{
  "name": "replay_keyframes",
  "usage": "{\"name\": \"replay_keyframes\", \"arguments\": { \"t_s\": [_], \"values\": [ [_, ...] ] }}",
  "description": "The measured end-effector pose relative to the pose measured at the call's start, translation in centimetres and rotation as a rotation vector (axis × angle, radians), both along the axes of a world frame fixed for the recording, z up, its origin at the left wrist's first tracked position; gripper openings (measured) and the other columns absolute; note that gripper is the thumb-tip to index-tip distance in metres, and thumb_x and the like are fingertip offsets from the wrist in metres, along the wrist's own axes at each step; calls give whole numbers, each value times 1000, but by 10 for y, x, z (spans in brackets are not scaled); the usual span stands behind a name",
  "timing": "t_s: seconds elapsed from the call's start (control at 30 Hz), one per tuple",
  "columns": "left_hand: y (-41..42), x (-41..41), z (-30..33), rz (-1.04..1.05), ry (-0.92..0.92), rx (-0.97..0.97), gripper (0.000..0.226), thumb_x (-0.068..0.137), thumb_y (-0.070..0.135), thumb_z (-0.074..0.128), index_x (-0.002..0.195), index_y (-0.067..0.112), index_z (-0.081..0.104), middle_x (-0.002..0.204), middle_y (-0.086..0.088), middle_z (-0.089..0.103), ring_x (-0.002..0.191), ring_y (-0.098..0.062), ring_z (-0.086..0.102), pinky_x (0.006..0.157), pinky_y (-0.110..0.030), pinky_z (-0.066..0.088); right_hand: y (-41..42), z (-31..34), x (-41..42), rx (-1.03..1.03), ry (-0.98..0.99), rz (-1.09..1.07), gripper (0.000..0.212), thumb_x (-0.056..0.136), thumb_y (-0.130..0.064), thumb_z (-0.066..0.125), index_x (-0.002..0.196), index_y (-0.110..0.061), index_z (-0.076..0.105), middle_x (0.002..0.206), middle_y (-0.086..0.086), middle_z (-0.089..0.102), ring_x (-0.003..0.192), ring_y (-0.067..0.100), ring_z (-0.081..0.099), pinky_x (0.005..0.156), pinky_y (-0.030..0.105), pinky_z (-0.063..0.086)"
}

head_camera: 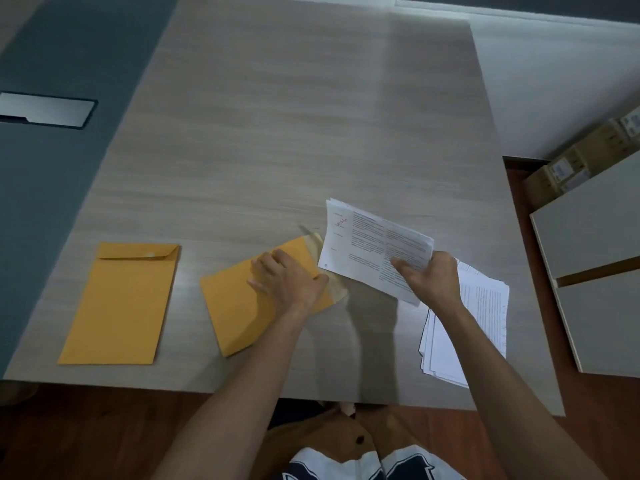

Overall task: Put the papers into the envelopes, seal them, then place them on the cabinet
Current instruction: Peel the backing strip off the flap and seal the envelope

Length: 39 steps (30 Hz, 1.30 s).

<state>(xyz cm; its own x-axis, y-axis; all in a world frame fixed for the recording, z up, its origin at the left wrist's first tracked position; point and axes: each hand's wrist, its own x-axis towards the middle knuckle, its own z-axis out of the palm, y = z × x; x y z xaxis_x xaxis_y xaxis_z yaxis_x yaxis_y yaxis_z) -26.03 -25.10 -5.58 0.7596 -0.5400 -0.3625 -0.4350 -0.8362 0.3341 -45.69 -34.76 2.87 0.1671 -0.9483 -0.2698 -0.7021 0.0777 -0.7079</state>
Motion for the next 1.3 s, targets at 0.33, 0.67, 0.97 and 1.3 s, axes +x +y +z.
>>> {"name": "replay_keyframes", "arguments": {
  "t_s": [0.33, 0.67, 0.97, 1.3],
  "values": [
    [16, 12, -3, -117, 20, -113, 109, 60, 66, 65, 146, 10, 28, 151, -10, 16, 147, -31, 1, 116, -61, -2, -9, -15, -17, 247, -66, 90, 37, 76, -19, 83, 108, -7, 70, 100, 3, 71, 86, 20, 68, 69, 26, 53],
    [26, 16, 2, -258, 23, -120, 106, 61, 61, 68, 145, 12, 26, 153, -9, 14, 148, -30, -4, 117, -58, 0, -23, -42, 7, 704, -285, 142, 44, 73, 4, 79, 114, -4, 67, 113, 9, 72, 100, 27, 70, 90, 41, 56],
    [26, 24, 7, -255, 66, -88, 105, 64, 62, 68, 146, 13, 25, 158, -10, 8, 148, -29, -10, 119, -56, 1, -36, -35, -6, 679, -220, 176, 37, 72, 5, 79, 107, -6, 70, 106, 8, 74, 96, 26, 71, 86, 37, 55],
    [30, 21, 8, -345, 46, -36, 107, 67, 62, 67, 149, 12, 20, 161, -12, 1, 149, -31, -12, 119, -56, 1, -13, -53, 36, 715, -232, 214, 38, 71, 4, 79, 106, -9, 71, 110, 9, 73, 99, 27, 70, 94, 46, 54]
  ]
}}
